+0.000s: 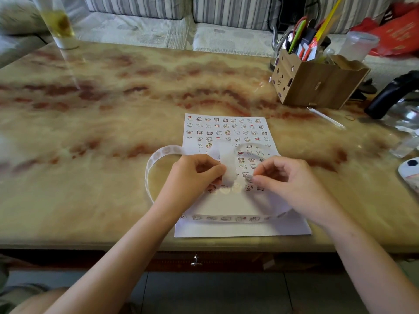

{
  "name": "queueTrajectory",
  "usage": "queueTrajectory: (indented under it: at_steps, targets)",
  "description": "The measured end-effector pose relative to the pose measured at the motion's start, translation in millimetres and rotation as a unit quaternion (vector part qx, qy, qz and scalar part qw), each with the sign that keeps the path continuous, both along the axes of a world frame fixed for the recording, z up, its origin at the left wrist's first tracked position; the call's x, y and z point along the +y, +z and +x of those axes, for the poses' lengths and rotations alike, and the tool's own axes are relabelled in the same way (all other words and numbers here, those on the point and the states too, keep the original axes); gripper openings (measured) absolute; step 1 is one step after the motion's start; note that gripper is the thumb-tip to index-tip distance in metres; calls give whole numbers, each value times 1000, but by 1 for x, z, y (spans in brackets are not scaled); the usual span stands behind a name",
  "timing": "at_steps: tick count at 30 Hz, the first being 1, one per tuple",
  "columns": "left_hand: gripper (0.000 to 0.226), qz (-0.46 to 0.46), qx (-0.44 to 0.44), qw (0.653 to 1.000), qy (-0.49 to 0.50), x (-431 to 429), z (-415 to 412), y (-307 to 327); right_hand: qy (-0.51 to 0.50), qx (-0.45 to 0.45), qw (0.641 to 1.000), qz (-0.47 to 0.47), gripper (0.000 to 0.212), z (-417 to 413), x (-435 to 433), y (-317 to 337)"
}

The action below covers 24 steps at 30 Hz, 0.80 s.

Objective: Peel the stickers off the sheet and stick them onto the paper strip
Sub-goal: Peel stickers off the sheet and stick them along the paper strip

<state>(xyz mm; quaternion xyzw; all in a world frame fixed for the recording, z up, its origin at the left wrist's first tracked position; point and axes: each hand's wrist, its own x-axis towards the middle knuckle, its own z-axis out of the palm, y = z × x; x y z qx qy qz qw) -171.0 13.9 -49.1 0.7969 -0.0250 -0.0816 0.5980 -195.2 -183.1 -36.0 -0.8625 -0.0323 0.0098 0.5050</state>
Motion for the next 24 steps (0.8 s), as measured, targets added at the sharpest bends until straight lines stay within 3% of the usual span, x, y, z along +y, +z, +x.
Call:
queueTrajectory:
  at_steps: [10,24]
  targets:
    - [14,21,12,1000,-11,0,2,-3,-93,110,989,-22,11,5,-36,0]
    - [13,37,16,999,-8,-1,3,-2,-104,146,982,-53,7,6,-42,1]
